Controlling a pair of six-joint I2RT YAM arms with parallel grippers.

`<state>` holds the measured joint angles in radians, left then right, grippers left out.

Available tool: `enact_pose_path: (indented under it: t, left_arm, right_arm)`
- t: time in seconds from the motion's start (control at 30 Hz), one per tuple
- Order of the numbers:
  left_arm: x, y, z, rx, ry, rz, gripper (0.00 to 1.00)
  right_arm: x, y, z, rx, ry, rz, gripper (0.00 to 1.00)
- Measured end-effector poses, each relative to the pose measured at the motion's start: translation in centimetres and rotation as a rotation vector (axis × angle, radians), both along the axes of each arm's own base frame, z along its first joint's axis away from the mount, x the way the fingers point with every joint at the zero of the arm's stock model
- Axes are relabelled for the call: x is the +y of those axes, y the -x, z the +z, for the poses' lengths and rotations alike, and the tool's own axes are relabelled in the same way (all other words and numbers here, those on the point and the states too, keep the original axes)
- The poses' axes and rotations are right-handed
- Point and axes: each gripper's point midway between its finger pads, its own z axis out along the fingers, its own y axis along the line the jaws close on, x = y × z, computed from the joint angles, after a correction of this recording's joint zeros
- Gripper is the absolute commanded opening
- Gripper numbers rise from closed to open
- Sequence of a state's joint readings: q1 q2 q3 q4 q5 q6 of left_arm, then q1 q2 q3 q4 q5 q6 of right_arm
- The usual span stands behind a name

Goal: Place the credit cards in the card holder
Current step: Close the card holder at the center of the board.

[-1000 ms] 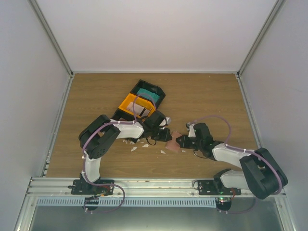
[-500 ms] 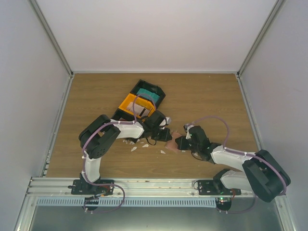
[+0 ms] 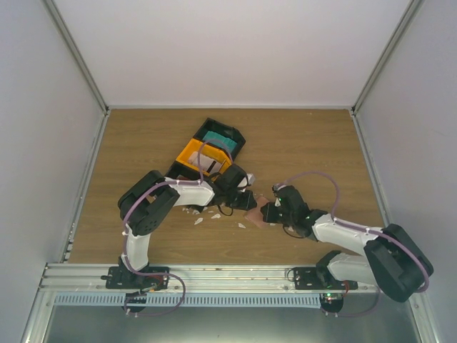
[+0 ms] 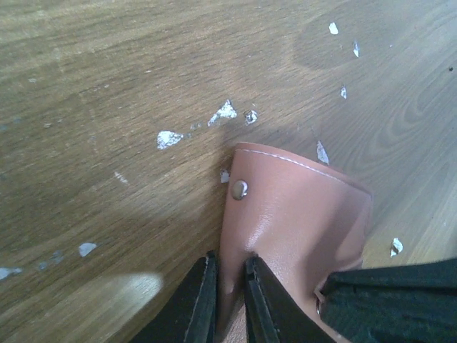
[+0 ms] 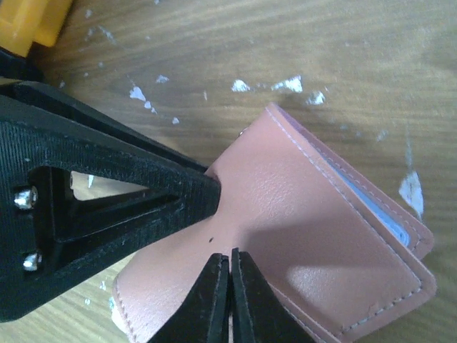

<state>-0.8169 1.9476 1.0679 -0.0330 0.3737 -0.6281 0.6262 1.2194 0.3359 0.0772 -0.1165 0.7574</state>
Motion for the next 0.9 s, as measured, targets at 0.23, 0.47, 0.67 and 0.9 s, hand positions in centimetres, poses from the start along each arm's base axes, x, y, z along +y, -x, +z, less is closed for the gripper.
enact_pose_path:
  t: [0.23,0.47,0.67,0.9]
  left_arm:
    - [-0.5,0.0,0.4,-0.047,0.002,-0.004,0.29]
    - [0.1,0.3,0.6,-0.059,-0.015,-0.004,0.29]
    - [0.4,0.9,0.4,-0.056,-0.012,-0.025,0.24]
    - [0.5,1.6,0.2,-0.044,0.005,-0.044,0.21]
  right_arm:
    - [-0.9,-0.8,2.4,0.061,0.065,-0.014,0.34]
    - [-1.7,-2.9,7.0,-0.014,0.068,-0.046,0.27]
    - [-1.8,-0.9,4.9,0.08,0.105,0.019,0.13]
    - [-1.5,0.5,2.3,0.172,0.144,0.091,0.13]
